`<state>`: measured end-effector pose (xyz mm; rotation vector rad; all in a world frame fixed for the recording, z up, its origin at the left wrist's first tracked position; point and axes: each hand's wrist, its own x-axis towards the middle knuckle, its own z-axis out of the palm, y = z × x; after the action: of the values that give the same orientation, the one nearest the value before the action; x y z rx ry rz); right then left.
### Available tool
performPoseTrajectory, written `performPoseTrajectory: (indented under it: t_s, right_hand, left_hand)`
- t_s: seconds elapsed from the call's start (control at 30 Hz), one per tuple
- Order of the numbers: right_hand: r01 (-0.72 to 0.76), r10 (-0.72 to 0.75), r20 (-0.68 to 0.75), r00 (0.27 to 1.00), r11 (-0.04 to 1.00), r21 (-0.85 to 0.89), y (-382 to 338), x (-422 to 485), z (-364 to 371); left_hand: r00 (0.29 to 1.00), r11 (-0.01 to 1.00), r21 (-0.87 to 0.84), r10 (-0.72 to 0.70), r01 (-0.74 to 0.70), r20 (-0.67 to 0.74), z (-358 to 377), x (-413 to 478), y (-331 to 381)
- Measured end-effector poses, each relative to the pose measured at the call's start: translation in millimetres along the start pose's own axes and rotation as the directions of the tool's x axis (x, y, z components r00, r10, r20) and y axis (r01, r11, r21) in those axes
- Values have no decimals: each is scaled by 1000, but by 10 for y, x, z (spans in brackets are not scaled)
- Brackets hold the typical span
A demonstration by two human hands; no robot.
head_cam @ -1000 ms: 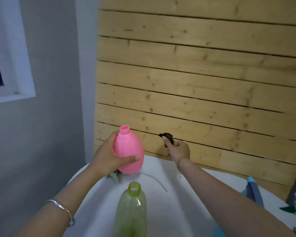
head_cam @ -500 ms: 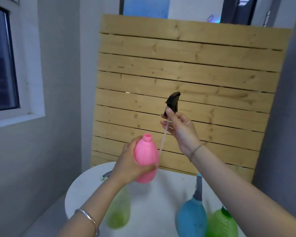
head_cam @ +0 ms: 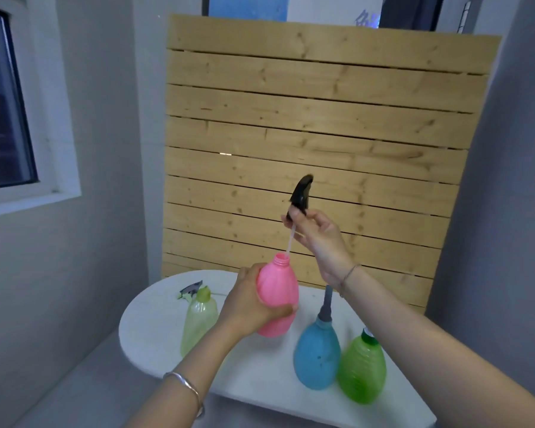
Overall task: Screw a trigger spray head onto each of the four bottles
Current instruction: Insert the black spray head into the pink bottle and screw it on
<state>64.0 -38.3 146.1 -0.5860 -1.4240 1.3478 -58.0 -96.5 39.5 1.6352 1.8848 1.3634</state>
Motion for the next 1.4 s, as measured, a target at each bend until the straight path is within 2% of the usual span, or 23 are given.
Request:
performPoseTrajectory:
  t_s: [0.1,0.2,0.37,0.43,0.53,0.67,0.83,0.93,1.0,1.07,1.13,1.2,1.27,1.4]
  right_hand:
    - [-39,59,82,995,973,-229,344,-201,-154]
    - [-80,142,185,972,948,-307,600,-314,-278]
    - [-42,204,329,922,897,-440,817,-365,-382]
    - [-36,257,354,899,850,-526,893,-375,-412]
    - [43,324,390,862,720,-692,985,-377,-420]
    - [78,326,372,869,652,-755,1113,-403,-380]
    - [32,243,209,947,577,-816,1265,-445,-263]
    - [54,203,154,967,428,-902,1245,-458,-214]
    - [113,208,192,959,343,-933,1164,-479,-227]
    - [219,173,312,934,413,-884,1060,-467,-258]
    - [276,46,350,936,524,-806,964,-434,-279]
    - [321,-11,363,932,490,-810,914,-344,-282]
    - [314,92,401,911,475,-822,882,-276,-270]
    - [252,184,421,888,572,-781,865,-213,-240]
  left_hand:
    - [1000,998,-52,-19,17,-23,95,-86,-63]
    - [998,997,-53,-59,59,-3,189,-175,-178]
    - [990,988,-71,-138,140,29,340,-341,-421]
    - [987,985,-65,-157,160,38,380,-399,-520]
    - [984,984,-53,-169,172,63,440,-478,-661]
    - [976,971,-114,-205,212,68,568,-541,-810]
    - [976,967,-131,-216,219,42,657,-538,-944]
    - [977,966,-146,-211,215,42,670,-526,-993]
    - [976,963,-156,-210,218,64,671,-517,-1009]
    - [976,964,-155,-205,214,71,665,-502,-1021]
    - [978,967,-150,-198,206,70,661,-496,-1021]
    - [978,966,-154,-197,206,74,663,-492,-1019]
    - [977,964,-163,-199,209,76,666,-499,-1018]
    - [979,966,-166,-189,200,82,670,-507,-1009]
